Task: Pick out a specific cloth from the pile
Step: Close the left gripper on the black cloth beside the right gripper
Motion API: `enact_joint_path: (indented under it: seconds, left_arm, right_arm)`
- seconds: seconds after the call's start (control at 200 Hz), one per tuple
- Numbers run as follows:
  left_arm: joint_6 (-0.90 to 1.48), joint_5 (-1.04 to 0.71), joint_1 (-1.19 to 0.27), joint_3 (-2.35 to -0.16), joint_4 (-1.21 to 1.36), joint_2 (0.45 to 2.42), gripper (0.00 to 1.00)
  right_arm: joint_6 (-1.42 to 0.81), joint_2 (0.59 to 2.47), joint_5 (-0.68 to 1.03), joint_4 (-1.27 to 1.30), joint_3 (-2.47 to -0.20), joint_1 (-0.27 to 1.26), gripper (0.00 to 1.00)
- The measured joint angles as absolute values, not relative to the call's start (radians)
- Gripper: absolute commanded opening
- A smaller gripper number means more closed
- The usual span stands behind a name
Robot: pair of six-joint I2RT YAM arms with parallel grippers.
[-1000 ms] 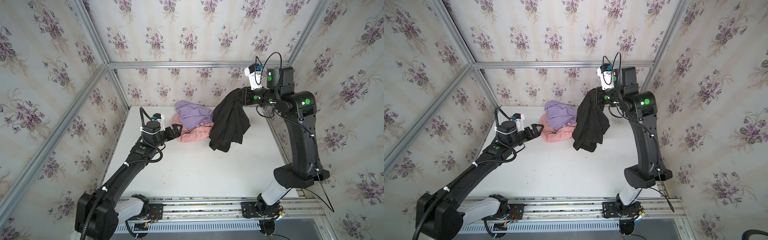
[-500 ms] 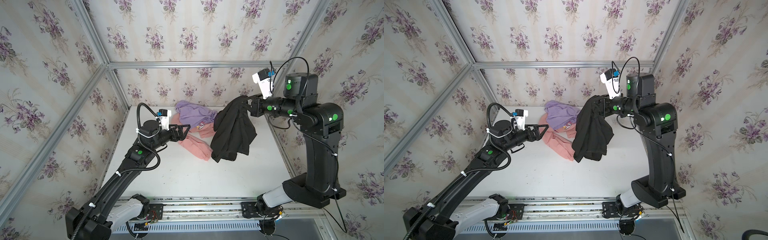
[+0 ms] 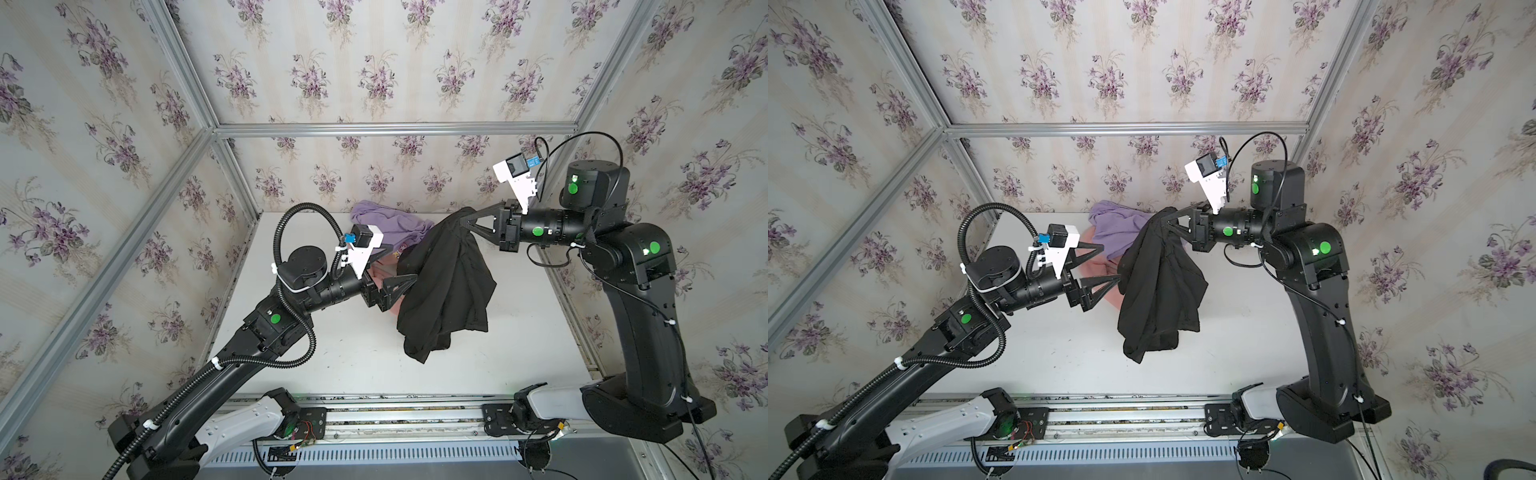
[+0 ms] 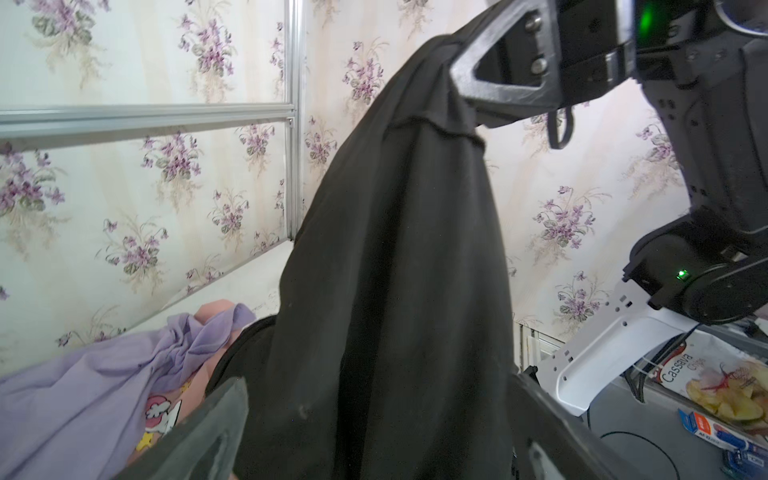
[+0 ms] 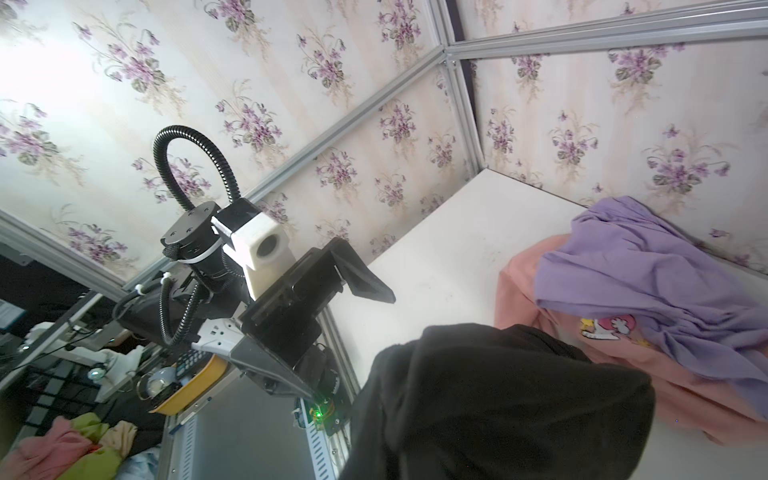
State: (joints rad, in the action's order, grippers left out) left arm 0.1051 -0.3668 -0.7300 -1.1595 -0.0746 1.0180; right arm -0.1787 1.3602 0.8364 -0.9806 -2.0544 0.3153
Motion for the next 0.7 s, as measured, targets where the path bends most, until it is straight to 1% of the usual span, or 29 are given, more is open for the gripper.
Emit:
enact_joint_path:
  seconds: [0.19,0.345,0.485,0.54,0.655,0.705]
  left_arm:
    - [0.076,-0.351,-0.752,-1.244,-0.078,1.074,0.99]
    - [0.062,-0.335,-0.755,-1.293,-0.079,1.120,0.98]
    - [0.054,-0.331,-0.760,-1.318,-0.082,1.155,0.92]
    - [0.051,-0.331,-0.761,-1.322,-0.081,1.165,0.87]
    - [0.051,-0.327,-0.762,-1.323,-0.082,1.182,0.65]
    - [0.051,-0.323,-0.763,-1.323,-0.083,1.186,0.57]
  right_arm:
    - [-0.231,1.373,0.882,-0.875,-1.982,0.372,0.00]
    - [-0.247,1.416,0.884,-0.841,-1.974,0.426,0.00]
    - [-0.258,1.444,0.884,-0.827,-1.975,0.468,0.00]
    - [-0.258,1.452,0.884,-0.825,-1.975,0.478,0.00]
    - [-0.258,1.464,0.884,-0.824,-1.975,0.492,0.02]
    - [-0.258,1.469,0.884,-0.824,-1.976,0.496,0.04]
